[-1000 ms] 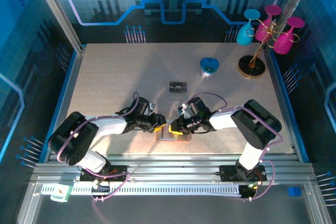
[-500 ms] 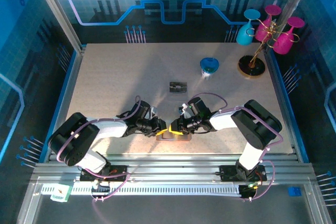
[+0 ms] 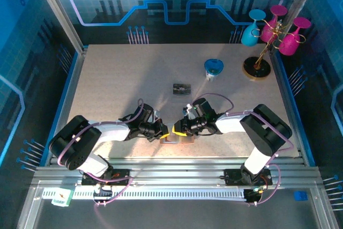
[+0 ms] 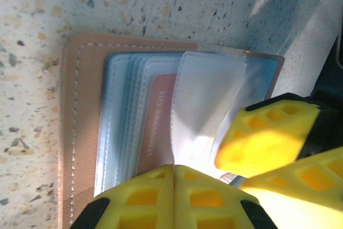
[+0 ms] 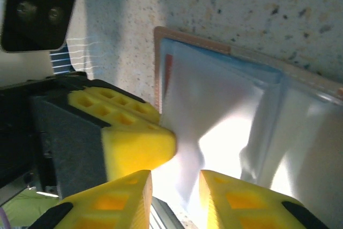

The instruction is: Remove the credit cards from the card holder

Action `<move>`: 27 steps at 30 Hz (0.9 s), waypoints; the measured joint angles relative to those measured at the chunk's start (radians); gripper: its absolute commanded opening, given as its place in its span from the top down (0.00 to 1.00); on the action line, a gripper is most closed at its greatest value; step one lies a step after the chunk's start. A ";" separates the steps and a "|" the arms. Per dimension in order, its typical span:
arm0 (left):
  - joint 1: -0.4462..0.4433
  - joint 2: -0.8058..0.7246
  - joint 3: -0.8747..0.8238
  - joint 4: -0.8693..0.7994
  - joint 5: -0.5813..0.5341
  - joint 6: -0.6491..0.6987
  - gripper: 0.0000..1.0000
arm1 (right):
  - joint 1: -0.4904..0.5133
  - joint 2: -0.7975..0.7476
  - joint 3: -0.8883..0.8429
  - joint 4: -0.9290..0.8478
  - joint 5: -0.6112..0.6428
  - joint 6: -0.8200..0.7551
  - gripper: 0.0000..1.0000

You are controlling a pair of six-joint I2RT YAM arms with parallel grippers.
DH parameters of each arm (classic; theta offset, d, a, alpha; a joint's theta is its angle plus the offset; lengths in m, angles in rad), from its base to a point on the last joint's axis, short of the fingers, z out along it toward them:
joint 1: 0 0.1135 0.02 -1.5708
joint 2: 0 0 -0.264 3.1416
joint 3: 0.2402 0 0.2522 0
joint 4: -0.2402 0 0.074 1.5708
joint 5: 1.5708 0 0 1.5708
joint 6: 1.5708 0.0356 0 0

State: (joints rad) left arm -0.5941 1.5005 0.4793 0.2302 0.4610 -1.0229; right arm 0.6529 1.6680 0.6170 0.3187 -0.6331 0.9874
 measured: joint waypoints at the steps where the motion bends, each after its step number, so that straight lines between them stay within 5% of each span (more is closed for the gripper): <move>1: 0.000 0.000 0.000 0.000 0.000 0.000 1.00 | 0.000 -0.007 0.003 0.004 0.000 0.008 0.70; 17: 0.000 0.000 0.000 0.000 0.000 0.000 1.00 | -0.011 -0.019 -0.001 0.286 -0.056 0.200 0.71; 27: 0.000 0.000 0.000 -0.011 0.000 0.000 1.00 | -0.048 0.092 -0.062 0.630 -0.087 0.401 0.74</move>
State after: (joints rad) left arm -0.5941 1.5009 0.4797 0.2188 0.4606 -1.0225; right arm 0.6048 1.7596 0.5552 0.9489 -0.7197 1.3880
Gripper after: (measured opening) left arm 0.044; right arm 0.270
